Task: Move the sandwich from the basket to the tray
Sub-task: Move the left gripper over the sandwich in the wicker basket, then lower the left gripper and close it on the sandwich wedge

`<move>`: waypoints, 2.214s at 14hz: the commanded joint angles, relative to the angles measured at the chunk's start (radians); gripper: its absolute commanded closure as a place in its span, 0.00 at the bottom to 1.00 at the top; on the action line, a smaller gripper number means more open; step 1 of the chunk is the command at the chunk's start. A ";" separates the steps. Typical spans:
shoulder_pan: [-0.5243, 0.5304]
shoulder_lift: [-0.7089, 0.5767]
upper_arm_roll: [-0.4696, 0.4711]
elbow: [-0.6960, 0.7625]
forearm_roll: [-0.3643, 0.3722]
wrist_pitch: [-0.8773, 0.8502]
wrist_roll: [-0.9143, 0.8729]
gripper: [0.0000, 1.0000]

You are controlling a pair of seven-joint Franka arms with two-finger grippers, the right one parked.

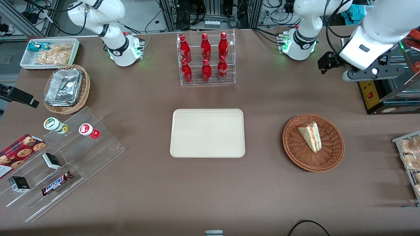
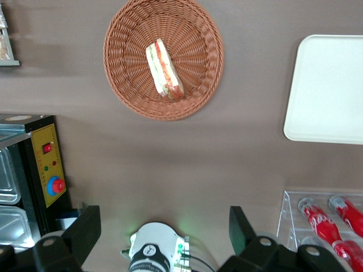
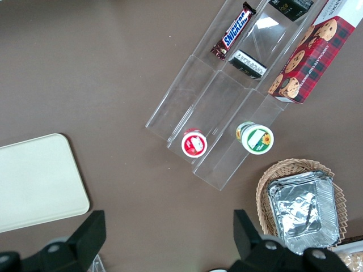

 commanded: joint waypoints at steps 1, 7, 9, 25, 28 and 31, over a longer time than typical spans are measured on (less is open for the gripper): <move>0.008 0.011 0.039 -0.186 -0.013 0.171 0.008 0.00; 0.082 0.166 0.044 -0.404 -0.046 0.502 -0.243 0.00; 0.085 0.204 0.044 -0.431 -0.048 0.585 -0.375 0.00; 0.114 0.422 0.050 -0.524 -0.028 0.951 -0.440 0.76; 0.114 0.393 0.050 -0.510 -0.028 0.917 -0.341 0.85; 0.083 0.355 0.036 -0.375 -0.029 0.726 -0.345 0.85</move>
